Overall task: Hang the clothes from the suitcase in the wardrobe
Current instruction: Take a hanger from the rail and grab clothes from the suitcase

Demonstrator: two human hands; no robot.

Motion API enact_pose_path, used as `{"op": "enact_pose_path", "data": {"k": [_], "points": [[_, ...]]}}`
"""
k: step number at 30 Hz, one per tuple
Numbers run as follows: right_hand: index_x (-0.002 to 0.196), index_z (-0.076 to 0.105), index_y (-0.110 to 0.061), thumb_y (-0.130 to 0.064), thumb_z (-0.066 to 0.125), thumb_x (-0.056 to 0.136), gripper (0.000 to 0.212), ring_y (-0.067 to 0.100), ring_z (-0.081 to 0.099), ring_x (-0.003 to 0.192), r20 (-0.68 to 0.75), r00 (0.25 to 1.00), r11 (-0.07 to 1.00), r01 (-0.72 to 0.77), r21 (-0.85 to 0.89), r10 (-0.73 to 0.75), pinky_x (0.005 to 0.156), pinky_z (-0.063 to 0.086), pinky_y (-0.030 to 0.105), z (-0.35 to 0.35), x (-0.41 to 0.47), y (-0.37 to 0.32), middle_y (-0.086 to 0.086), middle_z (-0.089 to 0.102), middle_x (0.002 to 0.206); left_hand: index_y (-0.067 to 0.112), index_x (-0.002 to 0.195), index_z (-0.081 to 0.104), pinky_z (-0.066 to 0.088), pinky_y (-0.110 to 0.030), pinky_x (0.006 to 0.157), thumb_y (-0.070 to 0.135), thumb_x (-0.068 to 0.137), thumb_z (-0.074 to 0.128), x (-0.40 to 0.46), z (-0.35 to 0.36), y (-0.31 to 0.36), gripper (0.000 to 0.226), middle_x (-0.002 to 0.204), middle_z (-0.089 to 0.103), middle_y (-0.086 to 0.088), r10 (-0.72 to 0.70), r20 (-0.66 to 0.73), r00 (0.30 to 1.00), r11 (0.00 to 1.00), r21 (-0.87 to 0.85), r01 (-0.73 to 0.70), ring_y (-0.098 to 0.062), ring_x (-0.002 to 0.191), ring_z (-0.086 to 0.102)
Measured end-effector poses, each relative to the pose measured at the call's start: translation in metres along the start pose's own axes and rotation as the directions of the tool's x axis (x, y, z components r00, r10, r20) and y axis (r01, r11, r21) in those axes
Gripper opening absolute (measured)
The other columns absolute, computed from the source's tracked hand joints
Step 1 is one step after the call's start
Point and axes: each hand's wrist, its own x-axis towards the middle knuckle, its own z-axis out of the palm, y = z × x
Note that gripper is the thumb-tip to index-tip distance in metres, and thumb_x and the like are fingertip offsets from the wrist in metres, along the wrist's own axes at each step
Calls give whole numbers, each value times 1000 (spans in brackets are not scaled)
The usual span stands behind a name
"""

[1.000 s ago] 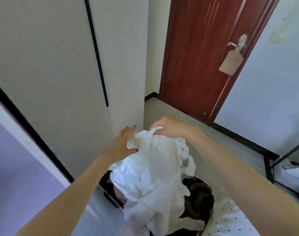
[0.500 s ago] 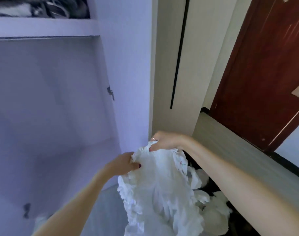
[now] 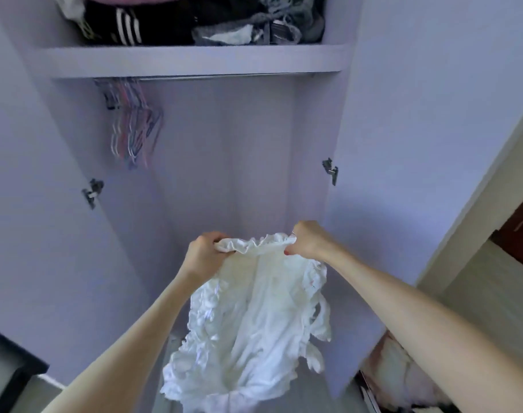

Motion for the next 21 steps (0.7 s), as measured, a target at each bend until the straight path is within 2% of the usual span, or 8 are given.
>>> {"op": "enact_pose_path", "data": {"k": [2,4,6,8,10,13,17,21], "points": [[59,29,-16,-29,64,88,48,25,44,68,-85,996,1000,7,18,-6,52,31,26,5,27,-18,0,38,68,4,92,67,34,-26,65,12,81,67,16,-15,-5,13,89,66,-10,-4,-80,997,1000,21,6,-26,84,57],[59,35,-15,-37,61,90,45,30,50,81,-132,991,999,29,44,-23,64,36,28,7,53,-34,4,46,72,3,93,68,32,-24,67,8,82,64,35,-31,-8,12,90,65,-11,-9,-165,986,1000,10,11,-24,81,54],[79,57,-6,-43,57,90,38,33,58,95,-143,989,994,47,104,-32,67,38,30,10,80,-47,12,60,90,3,93,68,32,-23,66,6,83,62,55,-48,-11,13,87,63,-9,-23,-243,970,1000,-5,23,-20,79,51],[99,59,-5,-45,57,89,41,33,59,101,-118,992,980,56,191,-34,68,40,30,15,110,-58,11,62,104,3,95,68,33,-23,68,4,83,59,78,-62,-17,15,89,62,-8,-40,-311,949,999,-9,39,-20,81,51],[102,56,-7,-42,58,89,37,31,58,103,-82,994,971,83,225,-66,71,41,30,15,140,-66,9,60,105,3,98,68,36,-25,72,4,84,58,101,-73,-25,17,98,63,-11,-63,-363,929,998,-13,63,-22,85,53],[120,52,0,-29,56,93,40,30,54,113,-48,992,971,125,205,-117,83,42,32,5,182,-77,14,56,124,4,99,68,37,-28,74,5,85,58,137,-85,-36,18,102,63,-13,-126,-403,906,992,-25,127,-28,90,56],[124,50,2,-18,50,96,35,32,50,120,-103,984,976,161,147,-147,91,41,32,-6,231,-88,16,51,132,4,83,67,35,-28,62,3,84,56,173,-91,-43,11,79,60,-11,-156,-421,894,986,-19,163,-25,74,51],[133,44,-3,-12,44,98,36,33,48,122,-155,979,962,165,217,-133,96,39,33,-11,268,-97,18,46,135,13,76,59,35,-28,64,4,84,59,198,-90,-58,12,75,56,-10,-188,-432,882,980,-23,198,-25,73,47]]}}
